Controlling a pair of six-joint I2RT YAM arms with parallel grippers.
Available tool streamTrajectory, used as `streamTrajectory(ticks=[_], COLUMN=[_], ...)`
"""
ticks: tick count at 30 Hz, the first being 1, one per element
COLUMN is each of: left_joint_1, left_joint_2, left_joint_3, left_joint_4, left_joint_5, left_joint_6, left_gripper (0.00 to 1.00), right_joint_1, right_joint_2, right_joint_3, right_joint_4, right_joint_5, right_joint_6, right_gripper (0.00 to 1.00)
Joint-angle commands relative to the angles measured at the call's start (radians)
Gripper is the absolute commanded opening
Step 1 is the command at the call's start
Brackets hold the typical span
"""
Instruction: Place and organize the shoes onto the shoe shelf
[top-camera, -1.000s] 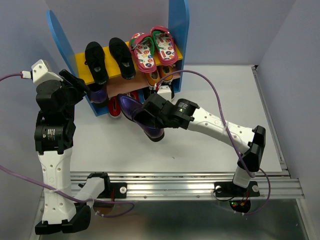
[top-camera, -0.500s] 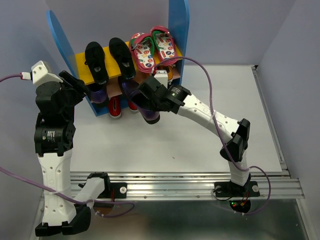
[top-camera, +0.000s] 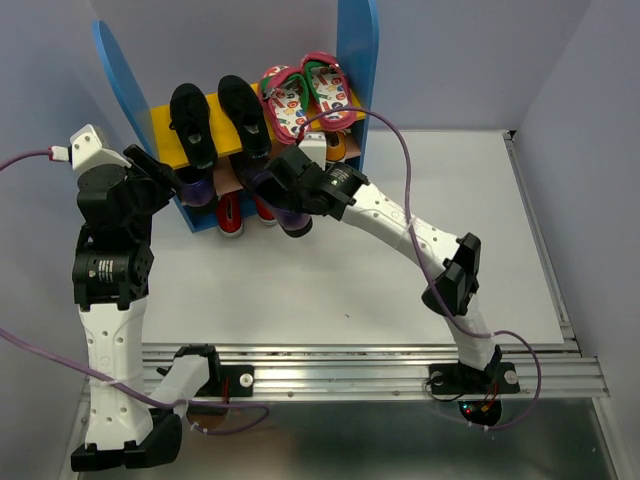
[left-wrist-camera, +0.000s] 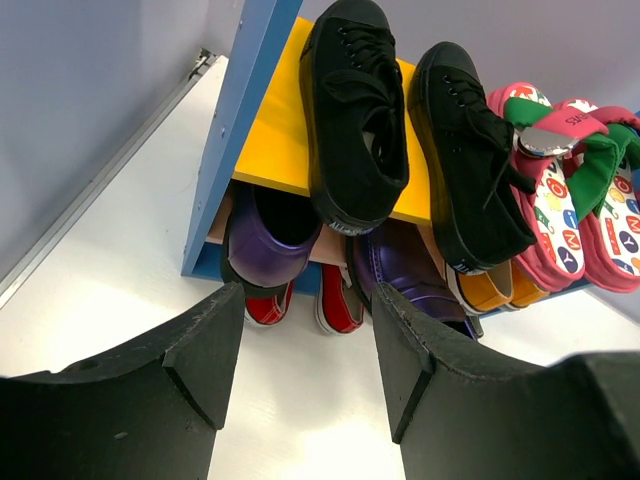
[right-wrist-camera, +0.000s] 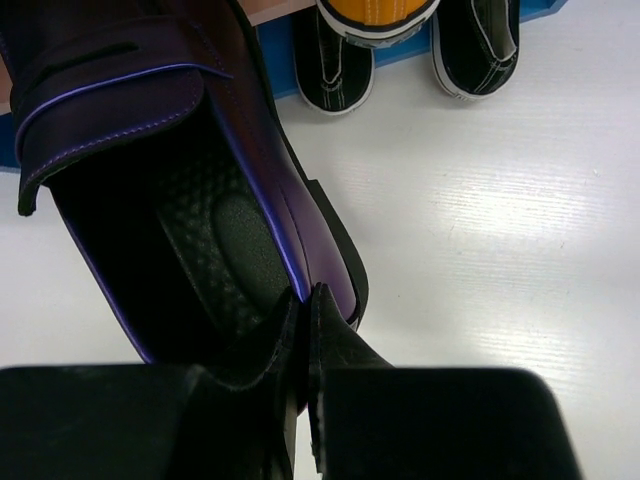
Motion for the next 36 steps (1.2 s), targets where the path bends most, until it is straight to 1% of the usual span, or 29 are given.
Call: streamTrajectory(ticks=[1,9,14,19,26,36], left_joint_1=[0.0,0.0,-0.001,0.0,0.0,0.0], left_joint_2=[-0.015,-0.012,-0.013,-0.015,-0.001,-0.009], left_joint_3=[-0.001,-0.004,-0.027,-0.029,-0.041,-0.047], left_joint_4=[0.028,0.029,0.034,0.034,0.034,0.026], left_joint_5=[0.007,0.012,0.029,0.029,0.032,-0.01], left_joint_6=[0.015,0.021,0.014,0.012,0.017,0.043], left_gripper=[0.64,0.64,0.64,0.64,0.64,0.64], right_joint_1=[0.0,-0.009,-0.018,-0.018,-0.037,-0.057], right_joint_2=[-0.028,-0.002,0.017,0.058,0.076,0.123], right_joint_3=[0.055,0.086,0.107,0.178,0.188,0.199], right_joint_4=[0.16,0.185,0.248,0.269,0.346,0.407], right_joint_5=[0.099,0.116,0.116,0.111,0.1,0.067], right_joint_6=[0.02,0.064,0.081,0.089,0.118,0.138], right_gripper=[0.01,0.01,0.01,0.01,0.01,0.01])
